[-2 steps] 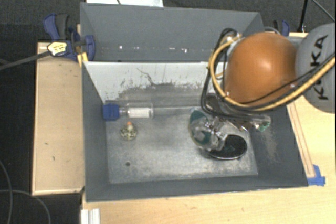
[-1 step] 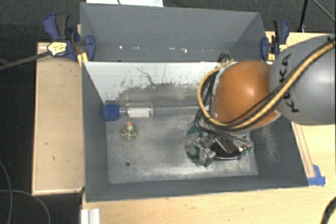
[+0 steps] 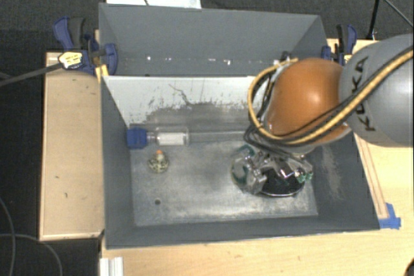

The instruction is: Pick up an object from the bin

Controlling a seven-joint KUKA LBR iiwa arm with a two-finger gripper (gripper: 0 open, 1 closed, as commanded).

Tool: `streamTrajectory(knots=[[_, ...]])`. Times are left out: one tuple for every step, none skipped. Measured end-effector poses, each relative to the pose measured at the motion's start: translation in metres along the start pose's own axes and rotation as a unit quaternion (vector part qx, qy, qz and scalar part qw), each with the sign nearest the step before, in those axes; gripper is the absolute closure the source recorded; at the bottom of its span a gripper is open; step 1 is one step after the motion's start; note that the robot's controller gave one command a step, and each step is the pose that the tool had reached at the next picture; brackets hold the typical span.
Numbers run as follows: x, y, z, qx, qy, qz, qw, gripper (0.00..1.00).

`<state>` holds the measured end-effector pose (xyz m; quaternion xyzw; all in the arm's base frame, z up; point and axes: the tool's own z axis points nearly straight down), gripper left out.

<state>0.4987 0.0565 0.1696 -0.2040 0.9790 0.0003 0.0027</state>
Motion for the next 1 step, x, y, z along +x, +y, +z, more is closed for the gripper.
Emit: streamTrajectory(knots=[[0.0046,0.0035,-0.0376,0.000,-0.0004,0.001,1.0000,1.00]])
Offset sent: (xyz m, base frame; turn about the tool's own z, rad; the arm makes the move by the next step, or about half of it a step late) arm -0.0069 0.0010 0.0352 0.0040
